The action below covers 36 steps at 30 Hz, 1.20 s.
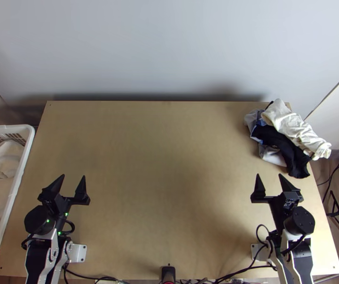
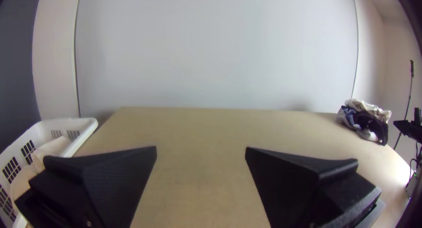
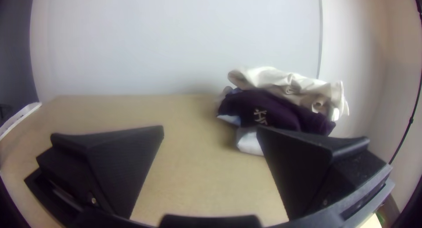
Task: Fold the t-shirt
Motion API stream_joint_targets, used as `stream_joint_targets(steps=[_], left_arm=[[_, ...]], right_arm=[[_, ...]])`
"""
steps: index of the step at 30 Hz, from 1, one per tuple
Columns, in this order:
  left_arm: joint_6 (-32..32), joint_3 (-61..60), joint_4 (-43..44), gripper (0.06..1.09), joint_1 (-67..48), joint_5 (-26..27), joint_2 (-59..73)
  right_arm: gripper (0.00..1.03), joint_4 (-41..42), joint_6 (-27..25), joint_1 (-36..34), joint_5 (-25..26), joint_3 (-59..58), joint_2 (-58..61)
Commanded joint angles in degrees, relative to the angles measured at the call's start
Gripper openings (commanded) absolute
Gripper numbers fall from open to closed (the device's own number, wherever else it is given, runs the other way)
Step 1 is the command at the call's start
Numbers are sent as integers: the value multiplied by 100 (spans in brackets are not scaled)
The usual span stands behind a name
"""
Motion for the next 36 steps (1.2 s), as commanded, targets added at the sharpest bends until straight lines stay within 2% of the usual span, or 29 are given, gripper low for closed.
stream_joint_targets(steps=[1,13,26,32,36], left_arm=[[109,10,60,104,214,-5,3],[57,10,52,104,161,-5,-6],[267,230,289,104,214,48,-6],[311,485,25,104,55,65,12],[311,731,-124,104,-94,56,74]], right_arm=[[99,32,11,-25,19,4,1],[99,41,-15,-121,19,4,1],[99,919,-138,-156,36,320,45],[99,840,-261,-192,238,927,933],[98,418,-208,-200,326,1858,2154]])
